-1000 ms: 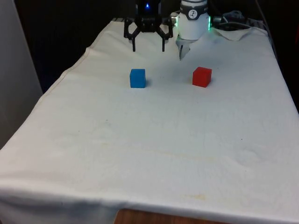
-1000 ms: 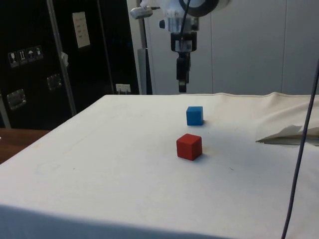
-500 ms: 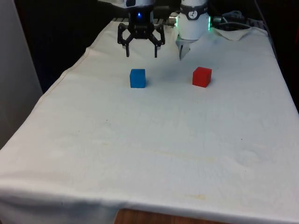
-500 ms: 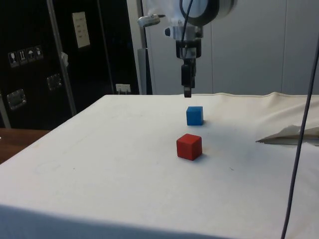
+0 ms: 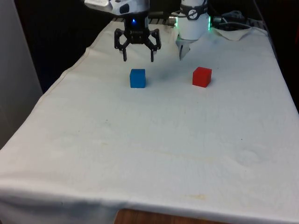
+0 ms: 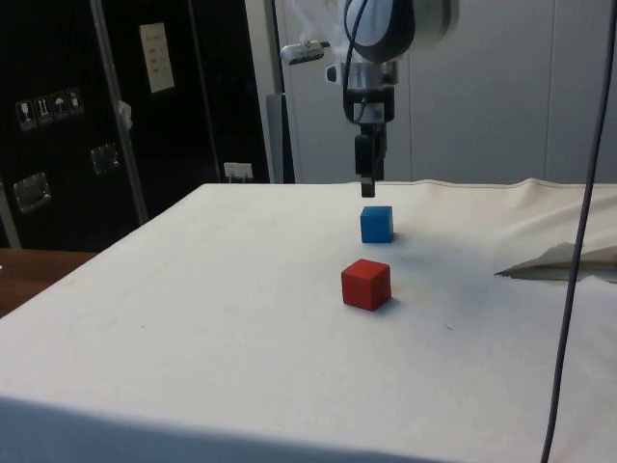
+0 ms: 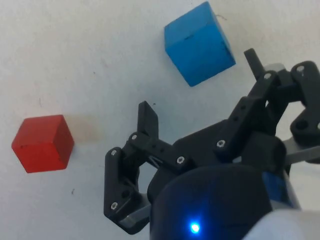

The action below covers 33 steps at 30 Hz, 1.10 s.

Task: Stack the two cubes.

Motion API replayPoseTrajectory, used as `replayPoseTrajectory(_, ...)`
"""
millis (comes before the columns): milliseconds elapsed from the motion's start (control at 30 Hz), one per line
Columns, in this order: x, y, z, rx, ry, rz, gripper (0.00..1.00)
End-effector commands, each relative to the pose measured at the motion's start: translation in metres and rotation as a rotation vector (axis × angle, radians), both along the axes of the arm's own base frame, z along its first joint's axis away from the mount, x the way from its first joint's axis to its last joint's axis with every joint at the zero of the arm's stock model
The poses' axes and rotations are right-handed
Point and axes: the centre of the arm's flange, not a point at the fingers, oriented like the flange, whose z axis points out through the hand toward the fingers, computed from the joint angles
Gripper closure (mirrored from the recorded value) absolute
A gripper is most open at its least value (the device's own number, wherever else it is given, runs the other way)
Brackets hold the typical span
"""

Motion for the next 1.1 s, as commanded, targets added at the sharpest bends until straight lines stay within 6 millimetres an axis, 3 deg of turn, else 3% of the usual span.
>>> replayPoseTrajectory(0, 0.0, 0.0, -0.002, 0.003, 0.001, -0.001, 0.0)
replayPoseTrajectory(1067, -0.003, -0.002, -0.033, 0.023, -0.005, -0.016, 0.0)
